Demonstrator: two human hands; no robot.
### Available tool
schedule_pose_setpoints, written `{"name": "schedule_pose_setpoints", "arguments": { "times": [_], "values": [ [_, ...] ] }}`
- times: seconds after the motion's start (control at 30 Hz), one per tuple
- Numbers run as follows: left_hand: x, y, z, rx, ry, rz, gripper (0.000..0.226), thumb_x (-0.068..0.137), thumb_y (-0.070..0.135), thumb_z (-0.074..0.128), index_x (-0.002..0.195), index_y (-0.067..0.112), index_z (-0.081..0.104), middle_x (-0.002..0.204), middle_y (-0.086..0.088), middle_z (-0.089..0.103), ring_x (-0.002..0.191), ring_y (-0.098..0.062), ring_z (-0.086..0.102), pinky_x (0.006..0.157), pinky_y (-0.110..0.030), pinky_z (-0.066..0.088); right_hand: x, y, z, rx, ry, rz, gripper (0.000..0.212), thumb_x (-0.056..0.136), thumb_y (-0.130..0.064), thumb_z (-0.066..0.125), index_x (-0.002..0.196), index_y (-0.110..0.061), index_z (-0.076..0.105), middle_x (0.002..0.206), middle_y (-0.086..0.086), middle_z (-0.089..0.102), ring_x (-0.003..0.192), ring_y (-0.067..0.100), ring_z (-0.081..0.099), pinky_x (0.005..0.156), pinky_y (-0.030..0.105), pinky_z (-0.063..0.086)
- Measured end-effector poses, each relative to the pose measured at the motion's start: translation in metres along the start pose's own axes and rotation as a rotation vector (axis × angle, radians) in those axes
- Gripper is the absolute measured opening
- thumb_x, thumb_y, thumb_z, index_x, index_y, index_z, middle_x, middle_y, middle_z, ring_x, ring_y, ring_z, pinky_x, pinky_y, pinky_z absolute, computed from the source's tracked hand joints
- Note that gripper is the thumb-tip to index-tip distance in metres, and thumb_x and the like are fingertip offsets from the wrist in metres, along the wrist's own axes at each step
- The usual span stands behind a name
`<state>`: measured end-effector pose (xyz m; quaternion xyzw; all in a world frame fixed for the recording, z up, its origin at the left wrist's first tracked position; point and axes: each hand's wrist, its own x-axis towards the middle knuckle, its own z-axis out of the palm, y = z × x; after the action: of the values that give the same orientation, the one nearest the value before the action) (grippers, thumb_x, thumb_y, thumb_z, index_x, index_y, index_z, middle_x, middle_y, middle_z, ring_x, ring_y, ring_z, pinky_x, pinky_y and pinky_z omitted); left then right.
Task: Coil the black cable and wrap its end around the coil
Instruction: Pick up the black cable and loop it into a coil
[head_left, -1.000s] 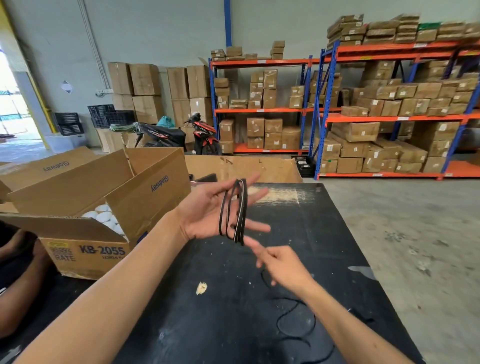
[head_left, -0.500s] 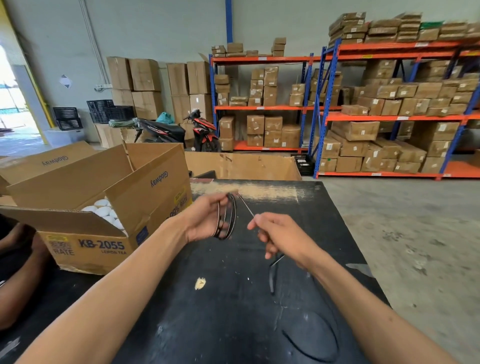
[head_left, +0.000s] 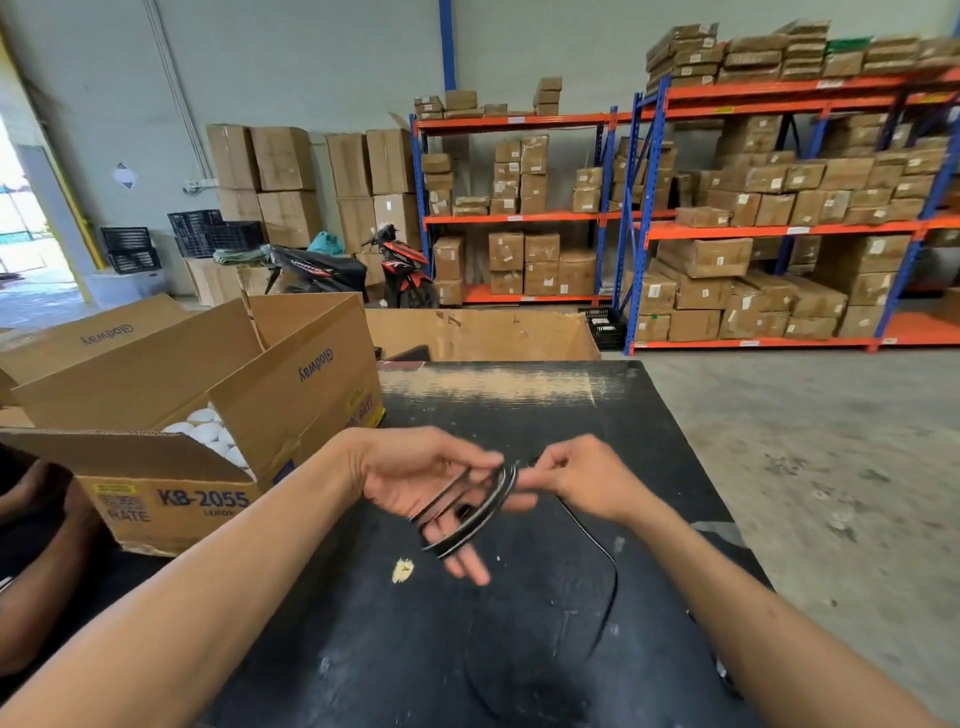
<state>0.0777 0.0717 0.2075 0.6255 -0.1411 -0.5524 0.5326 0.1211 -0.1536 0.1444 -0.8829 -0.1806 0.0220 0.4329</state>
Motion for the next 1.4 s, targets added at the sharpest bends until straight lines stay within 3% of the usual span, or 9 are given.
{"name": "schedule_pose_setpoints", "arguments": {
  "times": [0.17, 0.3, 0.37, 0.43, 0.6, 0.87, 1.03, 1.17, 1.4],
  "values": [
    [0.014, -0.003, -0.019, 0.076, 0.499, -0.157, 0.036, 0.103, 0.041, 0.037, 0.128, 0.023, 0.055, 0.097, 0.003, 0.058, 0.078, -0.012, 0.059, 0.080, -0.032, 0.045, 0.003, -0.029, -0.014, -0.200, -0.045, -0.064, 0.043, 0.093, -0.050, 0.060, 0.068, -0.018, 0.074, 0.062, 0.001, 0.074, 0.045, 0.004, 0.058, 0.060, 0.024, 0.051],
    [0.016, -0.001, -0.041, 0.017, 0.807, 0.091, 0.046, 0.102, 0.044, 0.035, 0.139, 0.022, 0.051, 0.128, 0.000, 0.053, 0.122, -0.020, 0.048, 0.095, -0.033, 0.039, -0.019, -0.030, 0.002, -0.150, -0.299, -0.009, 0.033, 0.101, -0.035, 0.050, 0.090, -0.012, 0.071, 0.064, 0.002, 0.074, 0.049, 0.016, 0.069, 0.063, 0.021, 0.050],
    [0.012, 0.004, -0.045, -0.113, 0.906, 0.290, 0.039, 0.101, 0.043, 0.037, 0.128, 0.028, 0.062, 0.122, 0.003, 0.061, 0.114, -0.024, 0.056, 0.093, -0.035, 0.040, -0.027, -0.024, 0.018, -0.039, -0.411, -0.007, 0.037, 0.104, -0.040, 0.045, 0.091, -0.012, 0.066, 0.058, 0.001, 0.067, 0.047, 0.019, 0.064, 0.063, 0.027, 0.053],
    [0.004, 0.014, -0.042, -0.337, 0.876, 0.522, 0.037, 0.101, 0.041, 0.037, 0.109, 0.030, 0.071, 0.097, 0.006, 0.060, 0.081, -0.025, 0.055, 0.075, -0.035, 0.040, -0.033, -0.016, 0.035, 0.094, -0.374, -0.018, 0.043, 0.104, -0.048, 0.040, 0.087, -0.015, 0.063, 0.052, -0.004, 0.056, 0.042, 0.013, 0.054, 0.068, 0.042, 0.059],
    [-0.006, 0.036, -0.016, -0.605, 0.532, 0.826, 0.041, 0.101, 0.038, 0.039, 0.133, 0.025, 0.060, 0.140, -0.004, 0.056, 0.119, -0.058, 0.053, 0.095, -0.071, 0.043, -0.037, 0.005, 0.064, 0.282, -0.363, 0.056, 0.057, 0.099, -0.065, 0.032, 0.084, -0.019, 0.062, 0.051, -0.011, 0.045, 0.041, 0.005, 0.047, 0.075, 0.052, 0.060],
    [-0.005, 0.021, 0.007, -0.205, 0.002, 0.252, 0.049, 0.106, 0.044, 0.020, 0.153, 0.037, 0.028, 0.164, -0.004, 0.022, 0.125, -0.050, 0.045, 0.110, -0.071, 0.021, -0.003, 0.011, 0.001, 0.127, -0.119, 0.035, 0.048, 0.101, -0.046, 0.050, 0.069, -0.013, 0.065, 0.047, -0.006, 0.042, 0.044, 0.011, 0.045, 0.051, 0.040, 0.058],
    [0.014, 0.003, 0.003, 0.028, 0.320, -0.160, 0.047, 0.105, 0.041, 0.027, 0.146, 0.024, 0.042, 0.115, 0.002, 0.052, 0.086, -0.029, 0.073, 0.094, -0.050, 0.051, 0.009, -0.012, -0.046, 0.115, -0.006, 0.049, 0.039, 0.087, -0.037, 0.074, 0.060, -0.013, 0.061, 0.044, -0.011, 0.048, 0.041, 0.005, 0.046, 0.051, 0.029, 0.049],
    [0.019, -0.001, -0.020, -0.205, 0.638, 0.224, 0.030, 0.104, 0.041, 0.034, 0.104, 0.022, 0.058, 0.085, -0.001, 0.050, 0.063, -0.023, 0.058, 0.060, -0.033, 0.057, -0.011, -0.036, -0.032, 0.137, -0.080, -0.027, 0.038, 0.087, -0.042, 0.072, 0.059, -0.019, 0.060, 0.047, -0.007, 0.044, 0.042, 0.010, 0.044, 0.051, 0.028, 0.046],
    [0.009, 0.027, -0.030, -0.719, 0.574, 0.875, 0.039, 0.101, 0.039, 0.038, 0.126, 0.022, 0.062, 0.131, -0.008, 0.057, 0.117, -0.059, 0.055, 0.095, -0.073, 0.041, -0.036, -0.013, 0.044, 0.604, -0.171, 0.044, 0.051, 0.105, -0.050, 0.040, 0.078, -0.015, 0.067, 0.055, -0.004, 0.032, 0.042, 0.009, 0.028, 0.043, 0.025, 0.038]
  ]
}}
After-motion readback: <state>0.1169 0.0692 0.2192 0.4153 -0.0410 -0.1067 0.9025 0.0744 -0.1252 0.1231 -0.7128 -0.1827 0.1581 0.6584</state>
